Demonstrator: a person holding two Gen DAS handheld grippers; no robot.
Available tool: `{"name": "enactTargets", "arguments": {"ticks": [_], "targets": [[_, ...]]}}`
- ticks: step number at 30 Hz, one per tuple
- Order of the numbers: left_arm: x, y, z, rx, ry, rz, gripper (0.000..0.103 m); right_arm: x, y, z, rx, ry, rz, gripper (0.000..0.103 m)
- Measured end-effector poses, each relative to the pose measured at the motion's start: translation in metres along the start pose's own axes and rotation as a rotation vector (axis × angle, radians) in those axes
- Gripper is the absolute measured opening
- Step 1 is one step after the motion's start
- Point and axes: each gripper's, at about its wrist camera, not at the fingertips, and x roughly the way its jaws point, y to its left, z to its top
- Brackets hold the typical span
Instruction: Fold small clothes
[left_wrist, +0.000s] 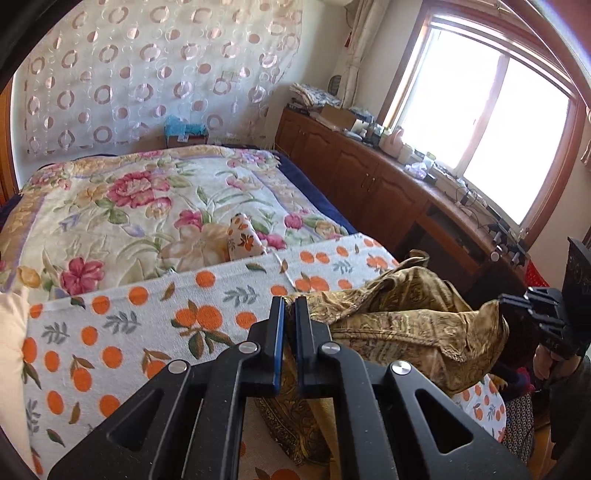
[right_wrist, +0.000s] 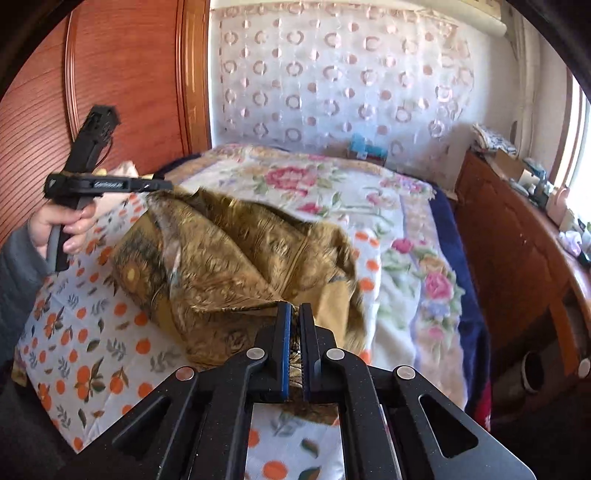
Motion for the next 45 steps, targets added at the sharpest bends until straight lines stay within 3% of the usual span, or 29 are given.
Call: {"name": "enactTargets", "arguments": {"ticks": [5,6,8,11,16,19,23,26,28,32,35,40,45], "targets": [[-0.006,0.002,0.006,0.017,-0.014,0.056,0.010,0.019,-0.033,0.028,0.080,-0.040,-0.080,0.003],[-0.009,0.004,0.006,0.014,-0.014,0.070,0.026,0.030,-0.039,0.030,0.097,-0.025,-0.092,0.003],[-0.015,0.005,0.003,0.016,-0.028,0.062,0.046,0.061,-0.051,0.028,0.132,0.023,-0.108,0.003],[-0.013,0.001,-0.006,0.054,0.018,0.044,0.052,0.100,-0.060,0.023,0.164,0.087,-0.113,0.003],[-0.004,-0.012,-0.026,0.086,0.084,0.054,0.052,0.113,-0.077,0.025,0.268,0.101,-0.127,0.006],[0.003,-0.017,-0.032,0.098,0.121,0.029,0.052,0.093,-0.079,0.022,0.304,0.061,-0.123,0.011],[0.009,-0.022,-0.031,0.131,0.132,0.047,0.052,0.052,-0.060,0.005,0.241,0.005,-0.095,0.014],[0.011,-0.024,-0.030,0.132,0.133,0.052,0.052,0.032,-0.033,-0.008,0.159,0.018,-0.097,0.040],[0.012,-0.024,-0.029,0.133,0.136,0.057,0.052,0.029,-0.018,-0.018,0.096,0.037,-0.090,0.065],[0.015,-0.019,-0.028,0.122,0.136,0.072,0.053,0.051,-0.003,-0.024,-0.039,0.101,-0.117,0.066],[0.018,-0.014,-0.027,0.106,0.136,0.084,0.052,0.069,-0.006,-0.014,-0.068,0.121,-0.120,0.066],[0.020,-0.008,-0.020,0.078,0.111,0.115,0.052,0.092,-0.034,0.029,-0.003,0.080,-0.102,0.066],[0.024,0.004,-0.020,0.034,0.113,0.141,0.053,0.135,-0.071,0.040,0.094,0.142,-0.197,0.066]]}}
